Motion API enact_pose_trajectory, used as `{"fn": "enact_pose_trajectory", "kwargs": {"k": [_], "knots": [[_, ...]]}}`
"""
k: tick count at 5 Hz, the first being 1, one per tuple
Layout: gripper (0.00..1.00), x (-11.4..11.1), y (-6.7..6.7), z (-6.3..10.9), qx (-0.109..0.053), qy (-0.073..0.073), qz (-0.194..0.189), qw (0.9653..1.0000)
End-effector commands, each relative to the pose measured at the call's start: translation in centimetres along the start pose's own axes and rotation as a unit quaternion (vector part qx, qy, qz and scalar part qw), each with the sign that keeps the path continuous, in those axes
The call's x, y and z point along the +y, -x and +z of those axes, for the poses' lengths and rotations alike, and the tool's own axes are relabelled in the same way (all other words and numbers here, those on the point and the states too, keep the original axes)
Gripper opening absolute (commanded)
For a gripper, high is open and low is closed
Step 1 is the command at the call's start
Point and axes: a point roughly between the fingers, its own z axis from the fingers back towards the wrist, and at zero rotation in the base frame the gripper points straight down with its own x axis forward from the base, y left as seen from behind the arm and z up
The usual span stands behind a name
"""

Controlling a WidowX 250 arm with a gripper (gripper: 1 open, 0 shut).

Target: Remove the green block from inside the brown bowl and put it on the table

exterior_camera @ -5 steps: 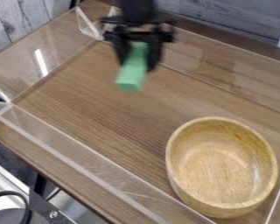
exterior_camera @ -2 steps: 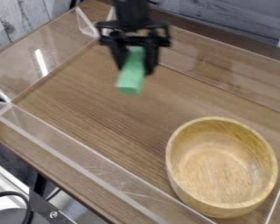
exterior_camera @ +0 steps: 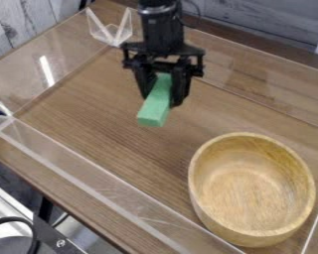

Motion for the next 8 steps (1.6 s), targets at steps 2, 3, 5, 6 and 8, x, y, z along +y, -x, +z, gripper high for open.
{"fn": "enact_pose_trajectory", "kwargs": {"k": [2,3,5,6,8], "knots": [[0.0,-1.9,0.6,1.0,-0.023,-0.003,-0.029,0.9993],[0.0,-3.5,1.2,1.0,-0.02,0.0,-0.048,0.9987],[0.0,-3.8,2.0,0.5,-0.017,-0.003,-0.067,0.9976],[0.0,-2.6,1.8,-0.6,-0.01,-0.01,-0.06,0.9981],[0.0,-0.4,1.6,-2.8,0.002,-0.021,-0.047,0.9987]]}}
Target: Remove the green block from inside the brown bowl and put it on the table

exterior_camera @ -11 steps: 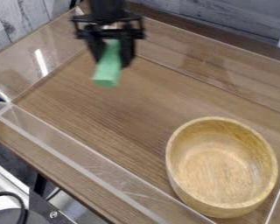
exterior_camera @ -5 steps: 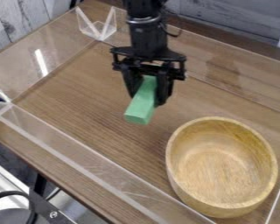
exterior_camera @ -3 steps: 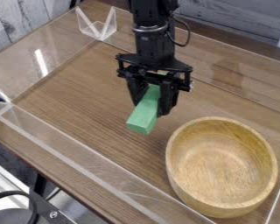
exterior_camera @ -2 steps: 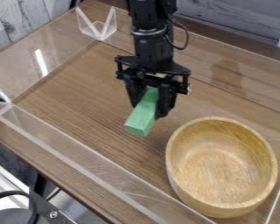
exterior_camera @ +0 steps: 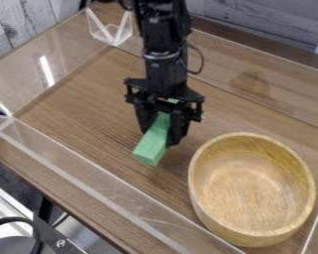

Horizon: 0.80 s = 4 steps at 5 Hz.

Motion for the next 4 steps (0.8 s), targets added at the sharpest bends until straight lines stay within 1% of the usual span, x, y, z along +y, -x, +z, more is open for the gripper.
{"fn": "enact_pose_trajectory", "kwargs": {"k": [1,4], "knots": [[0.0,0.66,-0.84,0.3,-0.017,-0.004,-0.001,0.9998],[0.0,0.69,-1.74,0.68,-0.023,0.0,0.003,0.9997]]}}
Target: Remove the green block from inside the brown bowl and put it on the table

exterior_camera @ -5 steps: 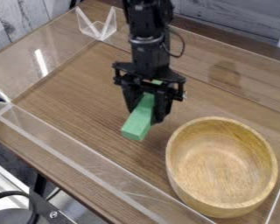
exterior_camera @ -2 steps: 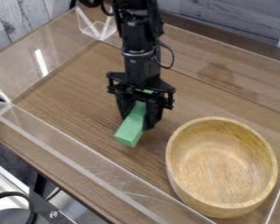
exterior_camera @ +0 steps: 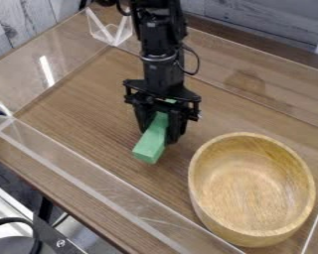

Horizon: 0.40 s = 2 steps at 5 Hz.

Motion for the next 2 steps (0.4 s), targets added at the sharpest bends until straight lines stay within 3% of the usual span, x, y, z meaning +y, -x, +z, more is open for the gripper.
{"fn": "enact_pose_trajectory", "kwargs": {"k": [1,2], "knots": [[0.0,0.21,-1.24,1.33,-0.029,-0.001,0.002,0.9996],[0.0,0.25,-1.47,1.2,-0.029,-0.002,0.004,0.9996]]}}
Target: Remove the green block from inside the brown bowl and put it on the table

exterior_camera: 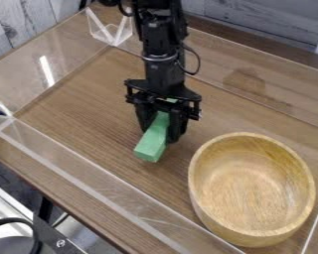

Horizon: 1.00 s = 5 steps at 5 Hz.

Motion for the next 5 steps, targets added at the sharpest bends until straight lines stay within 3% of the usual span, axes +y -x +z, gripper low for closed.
{"fn": "enact_pose_trajectory", "kwargs": {"k": [1,5], "knots": [[0.0,0.16,-1.23,1.17,-0.028,-0.002,0.002,0.9996],[0.0,0.33,-1.85,0.87,-0.028,-0.002,0.008,0.9996]]}}
